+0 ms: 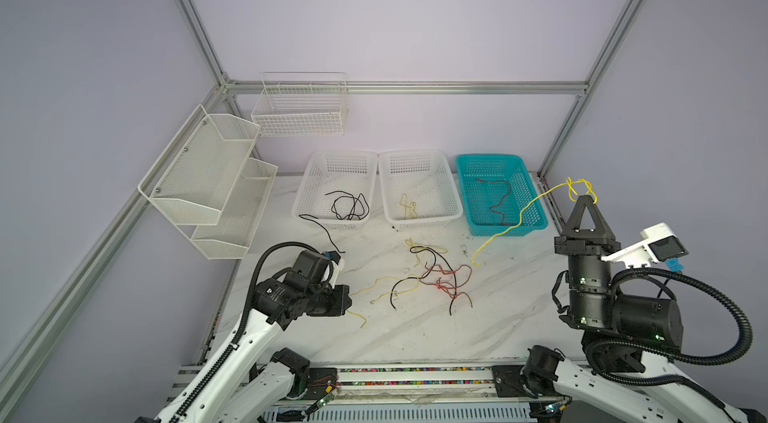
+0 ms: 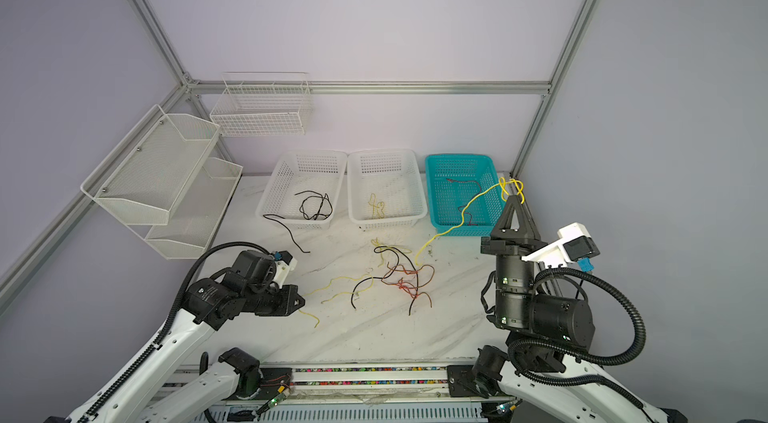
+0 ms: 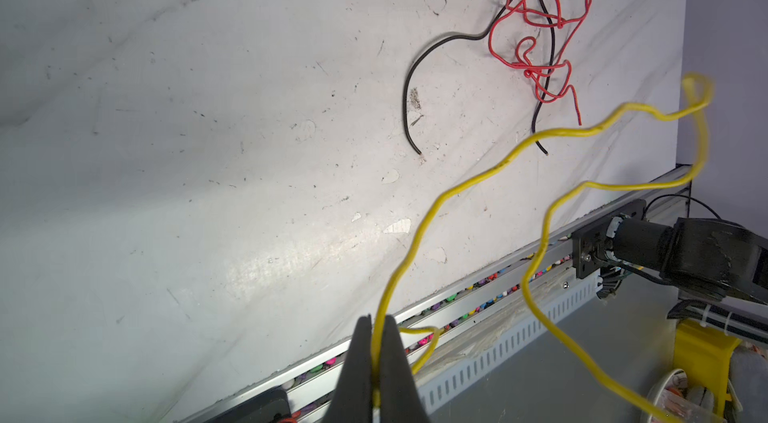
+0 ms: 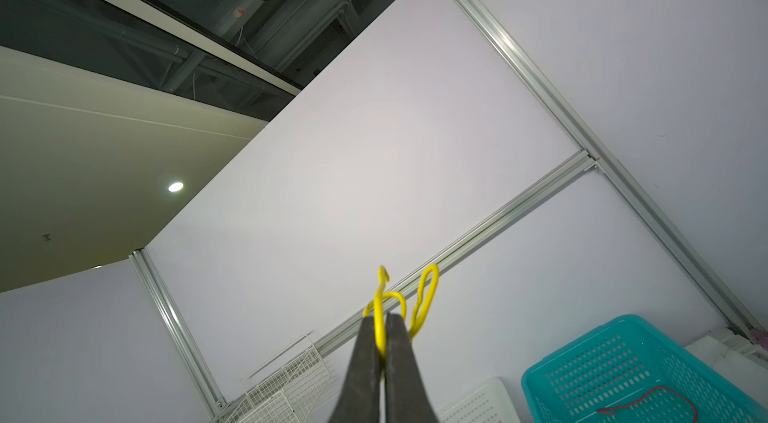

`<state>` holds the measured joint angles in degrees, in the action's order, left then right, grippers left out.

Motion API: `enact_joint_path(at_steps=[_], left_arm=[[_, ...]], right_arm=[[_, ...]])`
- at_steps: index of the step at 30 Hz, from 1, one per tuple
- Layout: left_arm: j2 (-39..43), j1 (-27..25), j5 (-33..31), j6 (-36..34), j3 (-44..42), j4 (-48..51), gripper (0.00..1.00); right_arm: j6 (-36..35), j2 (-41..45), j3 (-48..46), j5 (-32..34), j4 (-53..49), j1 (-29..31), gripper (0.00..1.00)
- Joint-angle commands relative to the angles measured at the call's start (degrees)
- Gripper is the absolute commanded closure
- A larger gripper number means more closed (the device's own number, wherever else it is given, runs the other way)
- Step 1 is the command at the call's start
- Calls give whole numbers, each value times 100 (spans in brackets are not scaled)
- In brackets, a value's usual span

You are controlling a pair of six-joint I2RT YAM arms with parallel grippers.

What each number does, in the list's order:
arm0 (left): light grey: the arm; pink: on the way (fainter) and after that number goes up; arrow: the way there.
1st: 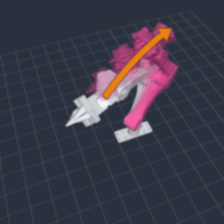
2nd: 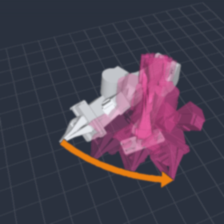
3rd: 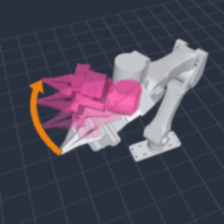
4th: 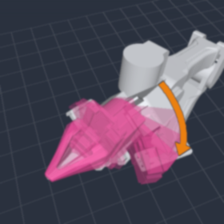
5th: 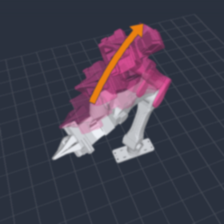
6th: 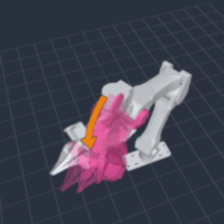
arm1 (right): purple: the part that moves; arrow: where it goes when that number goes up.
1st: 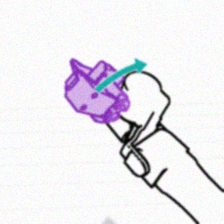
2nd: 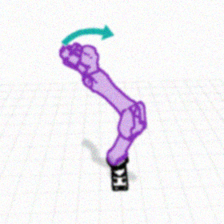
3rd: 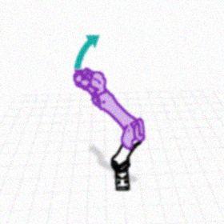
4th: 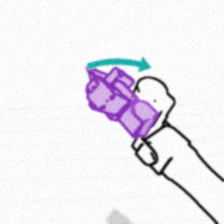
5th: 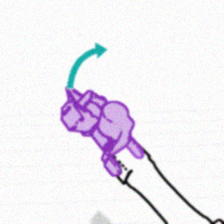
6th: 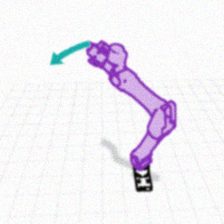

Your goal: Untangle the cables

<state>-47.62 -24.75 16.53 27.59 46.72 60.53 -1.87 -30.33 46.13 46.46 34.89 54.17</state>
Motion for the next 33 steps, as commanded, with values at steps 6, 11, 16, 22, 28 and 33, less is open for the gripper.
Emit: enact_joint_path(at_steps=[6,11,16,22,28,33], left_arm=[[-87,67,102,-507,890,-654,100],[-92,64,125,-542,672,-1172,100],[169,75,-35,-583,163,-1689,100],[408,71,-232,-536,-157,-1972,100],[425,72,-312,-559,-191,-2013,100],[363,78,-328,-562,-157,-2055,100]], right_arm=[[165,-1572,503,-70,-484,-22,100],[710,-2766,1212,-1005,-618,-809,100],[1743,-4121,2073,-2544,-1019,-2185,100],[2182,-5937,3217,-3552,-1246,-2761,100],[2342,-7345,4172,-4090,-1656,-2929,100],[2408,-8080,4662,-4247,-2075,-2961,100]])
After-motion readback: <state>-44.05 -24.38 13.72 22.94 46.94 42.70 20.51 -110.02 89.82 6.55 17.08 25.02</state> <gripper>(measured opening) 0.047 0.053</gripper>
